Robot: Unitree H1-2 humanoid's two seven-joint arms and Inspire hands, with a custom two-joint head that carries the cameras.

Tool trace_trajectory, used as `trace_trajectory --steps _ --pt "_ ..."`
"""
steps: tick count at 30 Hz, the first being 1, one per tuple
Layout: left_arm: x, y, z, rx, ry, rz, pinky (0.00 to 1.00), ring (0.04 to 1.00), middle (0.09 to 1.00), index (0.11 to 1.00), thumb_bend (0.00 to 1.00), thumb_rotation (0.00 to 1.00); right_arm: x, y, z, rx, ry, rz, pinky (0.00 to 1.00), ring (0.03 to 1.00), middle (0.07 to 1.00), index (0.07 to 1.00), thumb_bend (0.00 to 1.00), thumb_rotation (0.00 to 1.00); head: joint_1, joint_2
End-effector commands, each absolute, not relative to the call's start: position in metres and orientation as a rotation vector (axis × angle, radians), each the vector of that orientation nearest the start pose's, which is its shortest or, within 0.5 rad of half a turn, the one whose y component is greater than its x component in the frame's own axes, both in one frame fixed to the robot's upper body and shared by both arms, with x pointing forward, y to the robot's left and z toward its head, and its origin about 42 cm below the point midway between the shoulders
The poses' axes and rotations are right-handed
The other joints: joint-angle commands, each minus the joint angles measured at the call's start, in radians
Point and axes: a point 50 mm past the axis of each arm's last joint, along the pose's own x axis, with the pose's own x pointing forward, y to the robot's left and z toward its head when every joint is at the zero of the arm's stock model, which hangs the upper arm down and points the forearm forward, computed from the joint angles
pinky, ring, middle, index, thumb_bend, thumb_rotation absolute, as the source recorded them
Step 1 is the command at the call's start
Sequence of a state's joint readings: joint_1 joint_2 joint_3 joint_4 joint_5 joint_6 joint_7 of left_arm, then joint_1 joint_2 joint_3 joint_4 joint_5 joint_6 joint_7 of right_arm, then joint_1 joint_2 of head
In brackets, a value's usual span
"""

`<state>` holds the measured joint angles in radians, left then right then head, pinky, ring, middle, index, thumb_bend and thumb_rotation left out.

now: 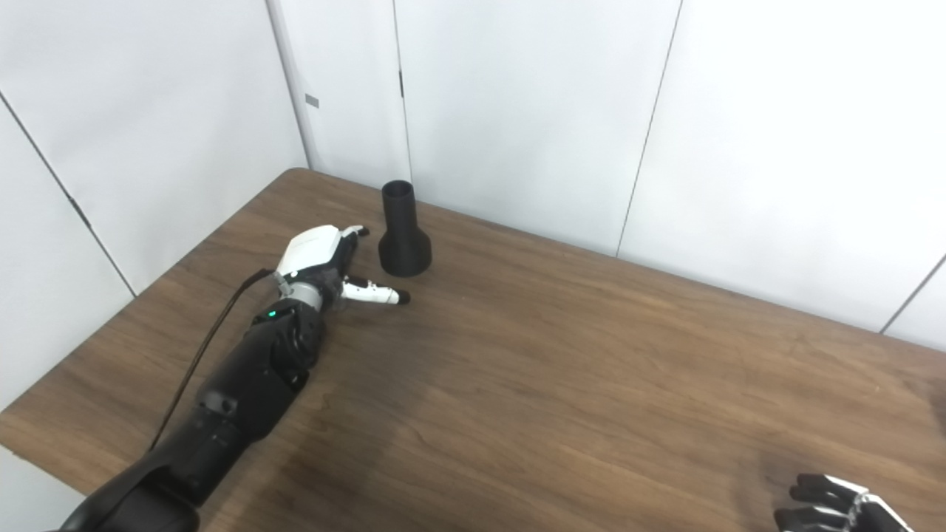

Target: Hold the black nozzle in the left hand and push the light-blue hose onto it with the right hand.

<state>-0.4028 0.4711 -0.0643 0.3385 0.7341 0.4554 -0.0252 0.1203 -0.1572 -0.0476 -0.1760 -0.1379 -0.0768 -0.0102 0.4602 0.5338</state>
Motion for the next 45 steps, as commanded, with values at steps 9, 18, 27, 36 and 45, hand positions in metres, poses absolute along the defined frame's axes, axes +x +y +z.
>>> trace_trajectory --steps 9,18,27,36,45 --pt "0.405 0.382 0.16 0.915 0.386 0.243 1.0 0.943 0.919 0.913 1.0 0.38 0.239 -0.274 0.134 -0.293 -0.158 -0.042 0.46 0.563 0.606 0.598 0.25 0.16 -0.017 0.005" --pt "0.405 0.365 0.163 0.91 0.245 0.166 1.0 0.916 0.878 0.866 1.0 0.35 0.236 -0.272 0.135 -0.307 -0.156 -0.043 0.46 0.557 0.6 0.6 0.26 0.19 -0.026 0.012" --pt "0.412 0.352 0.161 0.954 0.24 0.127 1.0 0.92 0.887 0.888 1.0 0.33 0.234 -0.269 0.135 -0.298 -0.16 -0.035 0.46 0.553 0.596 0.597 0.26 0.1 -0.042 0.014" --pt "0.415 0.345 0.154 1.009 0.258 0.121 1.0 0.907 0.899 0.897 1.0 0.31 0.231 -0.267 0.136 -0.305 -0.154 -0.026 0.45 0.55 0.595 0.597 0.26 0.13 -0.053 0.014" --pt "0.42 0.347 0.147 0.971 0.286 0.176 1.0 0.912 0.902 0.88 1.0 0.28 0.227 -0.264 0.137 -0.286 -0.147 -0.021 0.47 0.562 0.602 0.603 0.27 0.11 -0.065 0.017"
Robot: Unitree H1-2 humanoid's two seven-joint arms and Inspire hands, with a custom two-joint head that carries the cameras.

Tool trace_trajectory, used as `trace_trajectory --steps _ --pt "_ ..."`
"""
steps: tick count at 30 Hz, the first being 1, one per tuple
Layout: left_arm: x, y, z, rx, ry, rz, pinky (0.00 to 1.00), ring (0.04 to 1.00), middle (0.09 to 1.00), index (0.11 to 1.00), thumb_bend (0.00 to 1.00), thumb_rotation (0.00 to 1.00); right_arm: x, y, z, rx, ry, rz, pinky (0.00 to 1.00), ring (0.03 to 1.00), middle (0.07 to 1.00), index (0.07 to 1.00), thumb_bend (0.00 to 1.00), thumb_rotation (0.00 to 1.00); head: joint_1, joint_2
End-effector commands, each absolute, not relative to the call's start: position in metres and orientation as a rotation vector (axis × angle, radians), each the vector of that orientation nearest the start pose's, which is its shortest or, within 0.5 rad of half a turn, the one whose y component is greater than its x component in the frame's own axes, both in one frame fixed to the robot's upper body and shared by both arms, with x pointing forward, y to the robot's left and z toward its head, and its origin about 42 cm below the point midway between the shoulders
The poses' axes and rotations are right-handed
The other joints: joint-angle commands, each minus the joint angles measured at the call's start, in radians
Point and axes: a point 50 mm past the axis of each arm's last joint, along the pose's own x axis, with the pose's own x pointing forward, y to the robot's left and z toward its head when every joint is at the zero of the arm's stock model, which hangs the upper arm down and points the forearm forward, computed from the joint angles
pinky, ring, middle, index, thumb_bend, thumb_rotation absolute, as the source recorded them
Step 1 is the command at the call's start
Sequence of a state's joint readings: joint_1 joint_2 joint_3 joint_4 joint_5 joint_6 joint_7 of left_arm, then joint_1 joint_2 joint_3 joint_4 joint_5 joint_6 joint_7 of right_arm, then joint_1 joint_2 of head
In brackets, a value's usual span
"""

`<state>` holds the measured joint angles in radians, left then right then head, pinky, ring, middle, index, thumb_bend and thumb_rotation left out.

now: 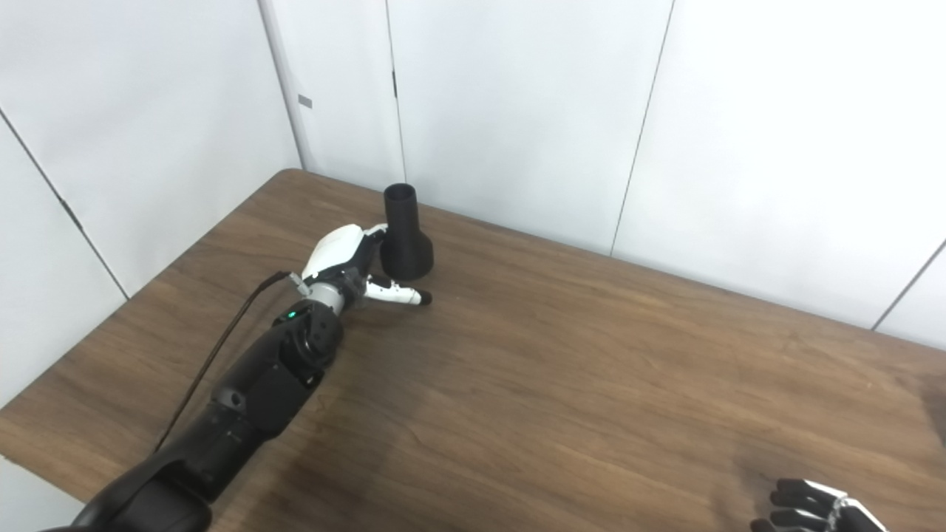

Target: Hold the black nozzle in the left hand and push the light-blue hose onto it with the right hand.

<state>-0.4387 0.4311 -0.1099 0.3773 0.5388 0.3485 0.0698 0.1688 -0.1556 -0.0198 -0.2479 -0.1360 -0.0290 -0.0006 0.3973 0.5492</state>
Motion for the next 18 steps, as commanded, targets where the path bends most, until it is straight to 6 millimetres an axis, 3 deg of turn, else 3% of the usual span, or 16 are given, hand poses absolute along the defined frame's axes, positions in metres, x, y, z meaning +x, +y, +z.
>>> trace_trajectory --steps 1,11,15,18 --pt "0.421 0.346 0.146 0.972 0.286 0.178 1.0 0.914 0.903 0.879 1.0 0.27 0.227 -0.264 0.137 -0.285 -0.146 -0.02 0.47 0.562 0.602 0.604 0.27 0.11 -0.003 0.001" --pt "0.422 0.34 0.136 1.025 0.255 0.173 1.0 0.875 0.864 0.869 1.0 0.31 0.222 -0.264 0.139 -0.299 -0.137 -0.016 0.48 0.57 0.611 0.61 0.27 0.09 -0.011 0.006" --pt "0.42 0.338 0.131 1.013 0.202 0.225 0.99 0.824 0.806 0.798 1.0 0.27 0.22 -0.262 0.141 -0.294 -0.139 -0.014 0.48 0.572 0.61 0.612 0.27 0.06 -0.013 0.01" --pt "0.417 0.337 0.125 1.036 0.13 0.267 0.91 0.724 0.696 0.699 1.0 0.23 0.22 -0.262 0.142 -0.301 -0.138 -0.01 0.48 0.571 0.609 0.61 0.27 0.03 -0.017 0.015"
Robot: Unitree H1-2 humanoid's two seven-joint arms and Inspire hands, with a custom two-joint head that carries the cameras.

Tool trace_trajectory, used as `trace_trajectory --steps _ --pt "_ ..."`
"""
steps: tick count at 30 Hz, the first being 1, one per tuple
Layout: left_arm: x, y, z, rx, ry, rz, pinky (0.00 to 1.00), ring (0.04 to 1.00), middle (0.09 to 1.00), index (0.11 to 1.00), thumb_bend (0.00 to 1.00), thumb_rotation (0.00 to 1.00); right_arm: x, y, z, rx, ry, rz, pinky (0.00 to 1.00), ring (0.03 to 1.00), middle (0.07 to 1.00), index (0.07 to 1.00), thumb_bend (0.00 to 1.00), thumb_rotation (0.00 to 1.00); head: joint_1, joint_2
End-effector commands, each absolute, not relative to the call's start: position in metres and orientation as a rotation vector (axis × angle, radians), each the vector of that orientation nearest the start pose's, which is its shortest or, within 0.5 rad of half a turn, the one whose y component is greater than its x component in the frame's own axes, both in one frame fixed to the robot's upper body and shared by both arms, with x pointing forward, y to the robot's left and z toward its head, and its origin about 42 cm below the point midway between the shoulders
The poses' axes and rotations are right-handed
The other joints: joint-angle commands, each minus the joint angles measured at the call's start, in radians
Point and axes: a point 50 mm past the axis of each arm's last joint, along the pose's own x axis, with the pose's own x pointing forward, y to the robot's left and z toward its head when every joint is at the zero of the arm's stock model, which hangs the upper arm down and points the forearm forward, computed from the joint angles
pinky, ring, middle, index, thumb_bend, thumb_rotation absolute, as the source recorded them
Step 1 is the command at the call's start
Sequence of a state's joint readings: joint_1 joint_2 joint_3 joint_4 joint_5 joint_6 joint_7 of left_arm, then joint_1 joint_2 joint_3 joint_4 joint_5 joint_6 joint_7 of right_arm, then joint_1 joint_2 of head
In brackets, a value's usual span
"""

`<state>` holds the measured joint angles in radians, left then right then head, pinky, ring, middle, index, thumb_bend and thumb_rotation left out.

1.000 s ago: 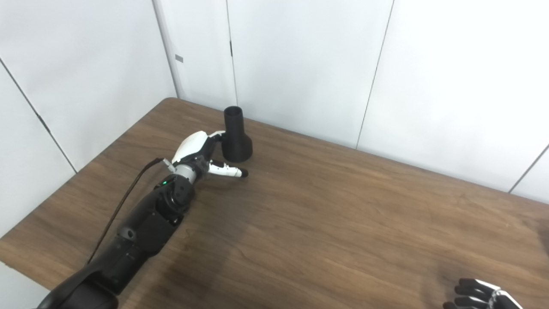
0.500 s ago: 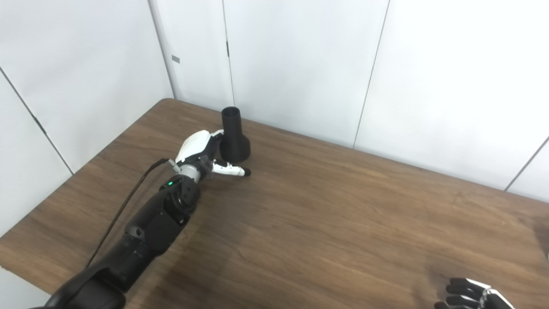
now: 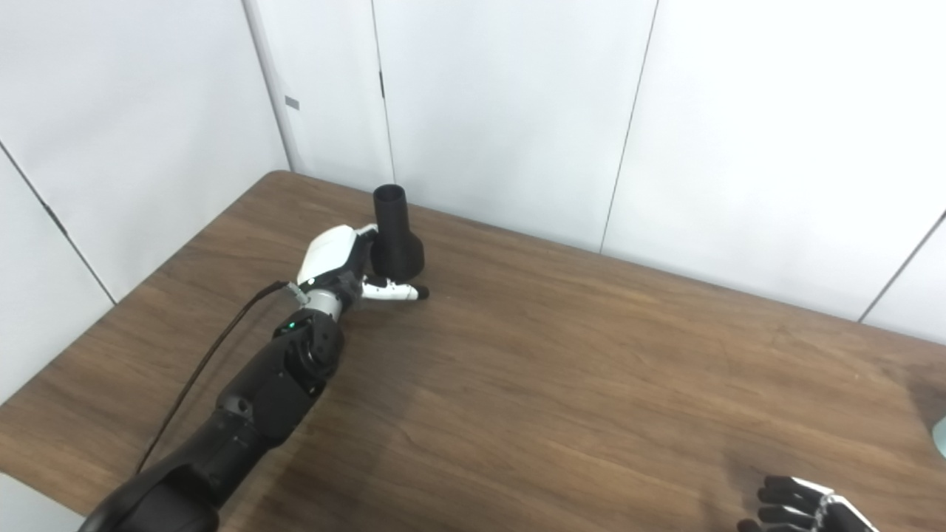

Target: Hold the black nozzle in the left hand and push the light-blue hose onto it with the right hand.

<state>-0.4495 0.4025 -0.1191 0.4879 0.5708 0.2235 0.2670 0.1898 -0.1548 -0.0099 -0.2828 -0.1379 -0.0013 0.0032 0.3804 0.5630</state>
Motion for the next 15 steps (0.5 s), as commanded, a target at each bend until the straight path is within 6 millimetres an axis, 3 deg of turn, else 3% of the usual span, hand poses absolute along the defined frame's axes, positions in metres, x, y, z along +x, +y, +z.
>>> trace_trajectory --steps 1,6,8,9,10,12,15 --pt "0.417 0.336 0.123 1.043 0.114 0.277 0.89 0.692 0.663 0.672 1.0 0.22 0.22 -0.262 0.142 -0.299 -0.137 -0.009 0.48 0.573 0.61 0.611 0.27 0.03 -0.001 0.003" --pt "0.414 0.327 0.11 1.05 0.007 0.313 0.79 0.601 0.573 0.587 0.99 0.18 0.218 -0.262 0.143 -0.309 -0.133 0.002 0.48 0.571 0.61 0.611 0.27 0.06 -0.006 0.011" --pt "0.413 0.322 0.104 1.061 -0.055 0.32 0.72 0.539 0.522 0.544 0.95 0.09 0.217 -0.262 0.144 -0.308 -0.133 0.006 0.49 0.576 0.614 0.614 0.27 0.06 -0.008 0.014" --pt "0.412 0.32 0.101 1.074 -0.079 0.321 0.69 0.507 0.492 0.536 0.74 0.05 0.217 -0.262 0.145 -0.31 -0.134 0.008 0.49 0.574 0.613 0.613 0.27 0.06 -0.008 0.016" --pt "0.412 0.319 0.099 1.083 -0.095 0.322 0.66 0.481 0.47 0.531 0.61 0.02 0.217 -0.262 0.145 -0.312 -0.135 0.01 0.48 0.573 0.614 0.613 0.27 0.04 -0.008 0.017" --pt "0.41 0.314 0.09 1.091 -0.116 0.317 0.64 0.485 0.447 0.524 0.53 0.0 0.217 -0.262 0.146 -0.319 -0.139 0.014 0.48 0.572 0.614 0.613 0.27 0.02 -0.008 0.019" --pt "0.407 0.309 0.081 1.084 -0.126 0.298 0.63 0.498 0.43 0.518 0.5 0.0 0.217 -0.261 0.147 -0.325 -0.139 0.016 0.48 0.569 0.612 0.612 0.27 0.02 -0.009 0.022"
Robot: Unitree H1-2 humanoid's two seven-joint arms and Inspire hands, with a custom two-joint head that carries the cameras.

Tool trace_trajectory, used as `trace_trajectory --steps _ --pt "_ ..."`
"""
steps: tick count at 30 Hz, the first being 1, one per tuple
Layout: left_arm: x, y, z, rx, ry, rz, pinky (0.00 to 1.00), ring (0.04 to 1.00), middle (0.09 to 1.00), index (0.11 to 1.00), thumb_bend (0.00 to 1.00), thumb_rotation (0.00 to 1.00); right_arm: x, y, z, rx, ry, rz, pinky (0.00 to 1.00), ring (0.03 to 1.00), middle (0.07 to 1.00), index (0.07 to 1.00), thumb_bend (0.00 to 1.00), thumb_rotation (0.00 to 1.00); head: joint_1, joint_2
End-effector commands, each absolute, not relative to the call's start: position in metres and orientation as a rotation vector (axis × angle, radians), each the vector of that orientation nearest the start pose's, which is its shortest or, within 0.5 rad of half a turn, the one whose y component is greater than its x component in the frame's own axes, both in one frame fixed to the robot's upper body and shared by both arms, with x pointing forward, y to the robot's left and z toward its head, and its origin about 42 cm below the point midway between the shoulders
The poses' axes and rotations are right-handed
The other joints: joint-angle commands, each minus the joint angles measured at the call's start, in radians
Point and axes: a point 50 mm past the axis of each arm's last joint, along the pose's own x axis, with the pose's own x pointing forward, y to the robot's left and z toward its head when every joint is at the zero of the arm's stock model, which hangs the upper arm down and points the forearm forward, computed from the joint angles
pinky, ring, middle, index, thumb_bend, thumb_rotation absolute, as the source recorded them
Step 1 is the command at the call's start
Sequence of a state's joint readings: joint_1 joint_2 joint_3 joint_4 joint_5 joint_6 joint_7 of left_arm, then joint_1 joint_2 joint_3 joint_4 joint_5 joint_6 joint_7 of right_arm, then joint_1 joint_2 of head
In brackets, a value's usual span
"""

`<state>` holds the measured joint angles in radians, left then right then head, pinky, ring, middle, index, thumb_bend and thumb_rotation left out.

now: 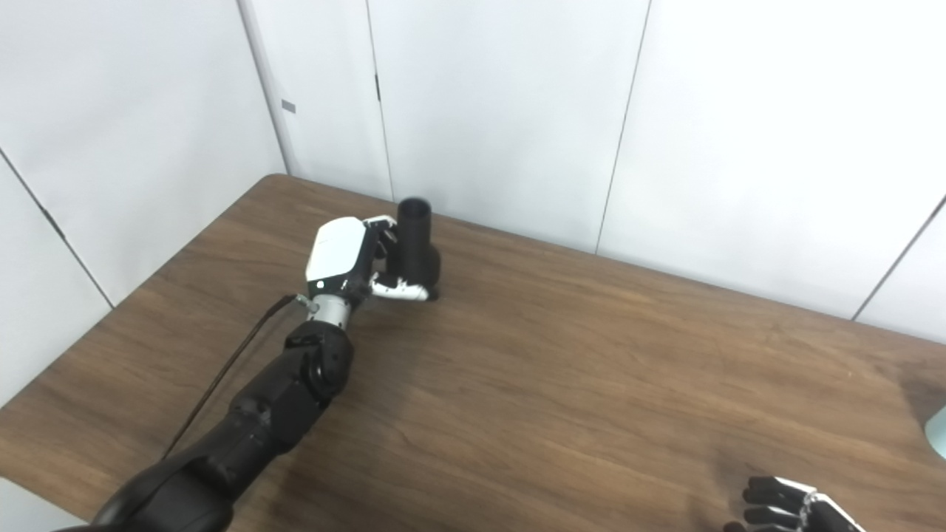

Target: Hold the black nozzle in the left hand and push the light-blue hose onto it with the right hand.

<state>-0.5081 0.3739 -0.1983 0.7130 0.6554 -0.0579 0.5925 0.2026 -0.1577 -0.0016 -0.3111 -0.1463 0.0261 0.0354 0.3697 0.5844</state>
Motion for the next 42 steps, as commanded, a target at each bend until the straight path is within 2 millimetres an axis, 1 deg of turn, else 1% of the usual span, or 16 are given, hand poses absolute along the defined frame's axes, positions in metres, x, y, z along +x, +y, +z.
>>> trace_trajectory --steps 1,5,14,17,20,21,22,23,24,25,26,28,31,33,37,42 --pt "0.406 0.308 0.079 1.079 -0.133 0.291 0.63 0.498 0.428 0.517 0.5 0.0 0.217 -0.261 0.147 -0.325 -0.139 0.016 0.48 0.568 0.611 0.611 0.27 0.02 0.001 0.0" --pt "0.4 0.303 0.072 1.073 -0.16 0.271 0.62 0.5 0.422 0.512 0.5 0.0 0.218 -0.26 0.147 -0.319 -0.138 0.018 0.47 0.567 0.615 0.616 0.27 0.0 -0.002 -0.001" --pt "0.389 0.296 0.065 1.036 -0.18 0.252 0.62 0.488 0.422 0.516 0.5 0.0 0.221 -0.255 0.148 -0.319 -0.143 0.009 0.47 0.557 0.603 0.605 0.27 0.0 -0.03 -0.004" --pt "0.384 0.292 0.064 1.025 -0.186 0.24 0.61 0.49 0.422 0.516 0.5 0.0 0.221 -0.253 0.151 -0.313 -0.143 -0.002 0.48 0.564 0.607 0.605 0.28 0.0 -0.06 -0.001" --pt "0.38 0.291 0.062 1.004 -0.177 0.22 0.61 0.497 0.429 0.508 0.5 0.0 0.221 -0.251 0.158 -0.335 -0.154 -0.021 0.48 0.563 0.604 0.604 0.27 0.0 -0.123 0.008" --pt "0.378 0.291 0.062 0.998 -0.183 0.209 0.42 0.451 0.451 0.511 0.5 0.0 0.221 -0.251 0.162 -0.343 -0.161 -0.029 0.47 0.556 0.599 0.598 0.27 0.0 -0.153 0.014" --pt "0.377 0.291 0.062 0.996 -0.187 0.2 0.3 0.393 0.445 0.523 0.5 0.0 0.221 -0.251 0.164 -0.349 -0.165 -0.035 0.46 0.551 0.597 0.596 0.27 0.0 -0.169 0.017" --pt "0.376 0.292 0.061 0.994 -0.191 0.189 0.24 0.363 0.443 0.528 0.5 0.0 0.22 -0.251 0.168 -0.362 -0.171 -0.038 0.45 0.548 0.596 0.595 0.27 0.0 -0.2 0.021" --pt "0.375 0.293 0.061 0.995 -0.193 0.18 0.18 0.336 0.438 0.533 0.49 0.0 0.22 -0.251 0.173 -0.371 -0.173 -0.037 0.43 0.518 0.577 0.589 0.27 0.0 -0.229 0.025" --pt "0.375 0.294 0.061 0.997 -0.194 0.174 0.17 0.328 0.437 0.535 0.49 0.0 0.22 -0.251 0.175 -0.377 -0.173 -0.035 0.42 0.507 0.568 0.584 0.27 0.0 -0.242 0.026" --pt "0.374 0.296 0.06 0.998 -0.191 0.163 0.16 0.323 0.436 0.536 0.49 0.0 0.22 -0.251 0.179 -0.384 -0.171 -0.034 0.42 0.501 0.563 0.581 0.28 0.0 -0.263 0.028" --pt "0.373 0.298 0.06 0.985 -0.192 0.142 0.23 0.351 0.451 0.54 0.5 0.0 0.219 -0.253 0.187 -0.385 -0.15 -0.045 0.43 0.511 0.565 0.575 0.29 0.0 -0.285 0.028" --pt "0.371 0.297 0.061 0.956 -0.217 0.107 0.2 0.336 0.445 0.536 0.49 0.0 0.215 -0.26 0.197 -0.373 -0.13 -0.076 0.48 0.549 0.584 0.584 0.3 0.0 -0.311 0.027" --pt "0.367 0.291 0.065 0.933 -0.252 0.062 0.25 0.361 0.458 0.536 0.5 0.0 0.211 -0.267 0.202 -0.386 -0.131 -0.106 0.49 0.562 0.594 0.587 0.31 0.0 -0.319 0.028" --pt "0.361 0.278 0.073 0.897 -0.33 0.008 0.3 0.397 0.465 0.523 0.5 0.0 0.204 -0.276 0.209 -0.395 -0.149 -0.163 0.48 0.554 0.582 0.584 0.3 0.0 -0.338 0.032" --pt "0.352 0.257 0.08 0.867 -0.386 -0.057 0.29 0.388 0.474 0.523 0.5 0.0 0.197 -0.293 0.22 -0.401 -0.191 -0.262 0.47 0.542 0.57 0.569 0.31 0.0 -0.38 0.04"
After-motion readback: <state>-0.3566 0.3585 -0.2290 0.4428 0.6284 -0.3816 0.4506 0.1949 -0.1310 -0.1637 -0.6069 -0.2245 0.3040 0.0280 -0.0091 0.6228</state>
